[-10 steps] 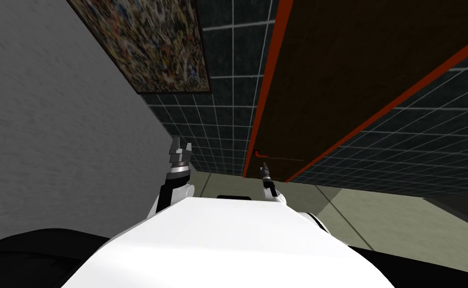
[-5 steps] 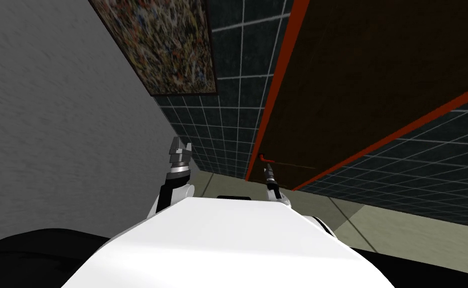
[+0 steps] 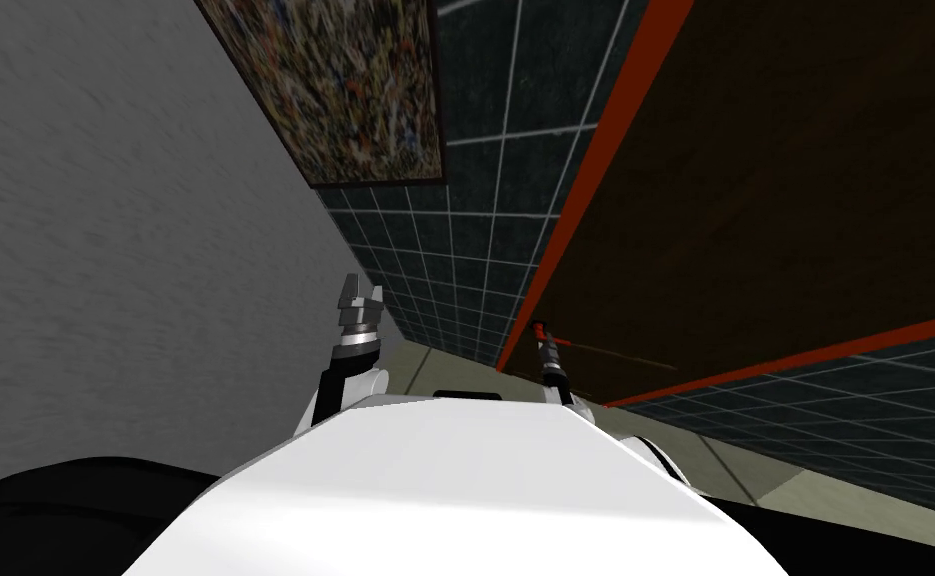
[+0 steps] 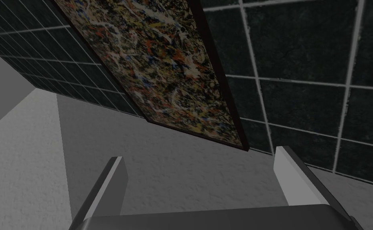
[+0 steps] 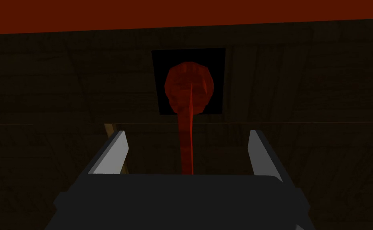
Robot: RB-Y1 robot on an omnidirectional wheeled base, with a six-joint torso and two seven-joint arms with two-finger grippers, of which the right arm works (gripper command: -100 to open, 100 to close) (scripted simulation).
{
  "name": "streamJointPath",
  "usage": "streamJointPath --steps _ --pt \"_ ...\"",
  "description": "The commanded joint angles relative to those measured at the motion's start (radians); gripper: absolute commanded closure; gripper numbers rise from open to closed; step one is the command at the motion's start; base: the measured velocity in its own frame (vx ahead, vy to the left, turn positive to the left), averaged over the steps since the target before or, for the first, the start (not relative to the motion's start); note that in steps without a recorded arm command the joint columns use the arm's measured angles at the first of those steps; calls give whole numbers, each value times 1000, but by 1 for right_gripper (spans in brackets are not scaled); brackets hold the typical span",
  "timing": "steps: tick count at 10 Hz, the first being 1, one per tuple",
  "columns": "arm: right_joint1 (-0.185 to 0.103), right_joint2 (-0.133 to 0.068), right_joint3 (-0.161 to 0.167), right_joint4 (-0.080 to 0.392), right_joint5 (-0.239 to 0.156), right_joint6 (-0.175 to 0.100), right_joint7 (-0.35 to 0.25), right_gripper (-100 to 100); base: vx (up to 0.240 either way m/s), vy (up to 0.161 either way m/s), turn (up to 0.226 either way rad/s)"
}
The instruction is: Pull the door open
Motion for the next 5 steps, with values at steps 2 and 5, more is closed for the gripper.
streamJointPath --steps 2,5 --pt "38 -17 -23 -47 -11 18 -7 -100 56 -11 96" --pt "37 -16 -22 -50 -10 21 -7 -100 51 -18 32"
